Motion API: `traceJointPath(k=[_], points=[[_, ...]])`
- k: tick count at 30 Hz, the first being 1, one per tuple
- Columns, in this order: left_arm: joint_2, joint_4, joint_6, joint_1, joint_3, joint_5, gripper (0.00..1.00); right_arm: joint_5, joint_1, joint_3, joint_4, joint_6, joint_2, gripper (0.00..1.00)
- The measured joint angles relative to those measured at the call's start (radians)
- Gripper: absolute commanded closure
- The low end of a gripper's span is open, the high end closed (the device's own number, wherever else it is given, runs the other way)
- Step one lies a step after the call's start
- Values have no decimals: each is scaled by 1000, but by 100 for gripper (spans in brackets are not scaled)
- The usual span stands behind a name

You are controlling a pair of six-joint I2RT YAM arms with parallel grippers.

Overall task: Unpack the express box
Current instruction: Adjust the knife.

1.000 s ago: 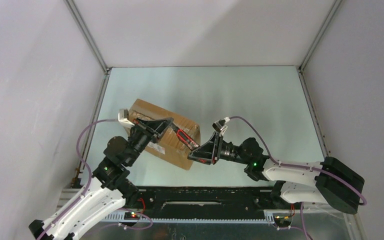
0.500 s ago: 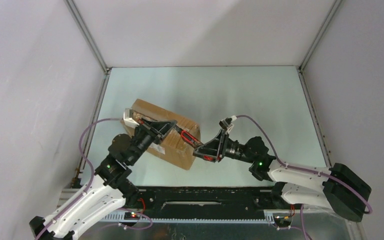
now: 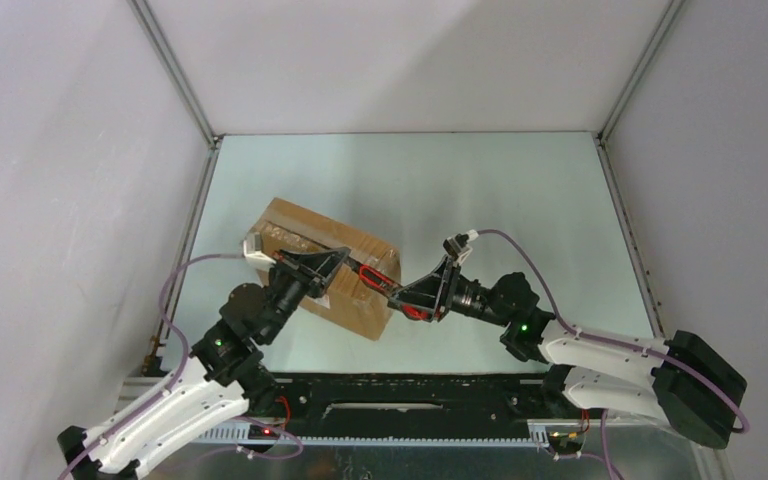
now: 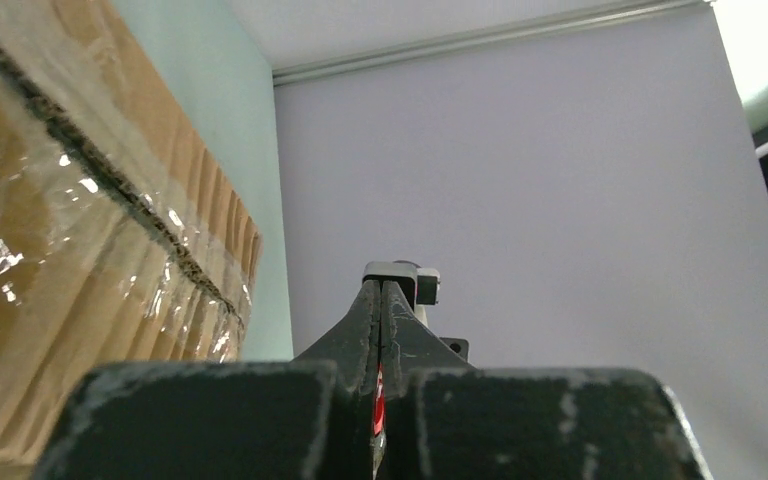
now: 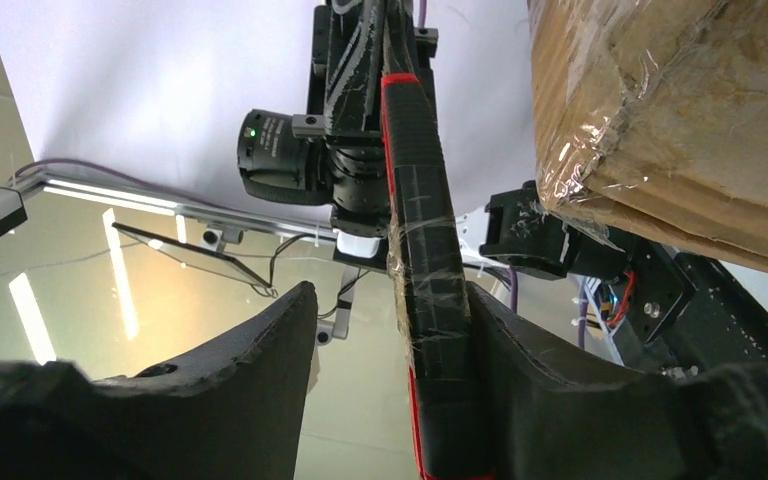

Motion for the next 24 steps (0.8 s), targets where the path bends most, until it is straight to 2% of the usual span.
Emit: traceJointPath(k=[4,11,22,24], points=[[-20,12,-34,-37,-32,-79,100,26,1,0,-26,-1,-17,48],[-11,32,-65,-105,-38,-187,100,96,0,0,-102,-19,-105,62],[40,43,-39,-128,-38,-221,100,177,-13,1,-261,-63,-208,63],[39,43,-27,-129,-38,-212,100,193,-18,2,-290,-74,-220,68]])
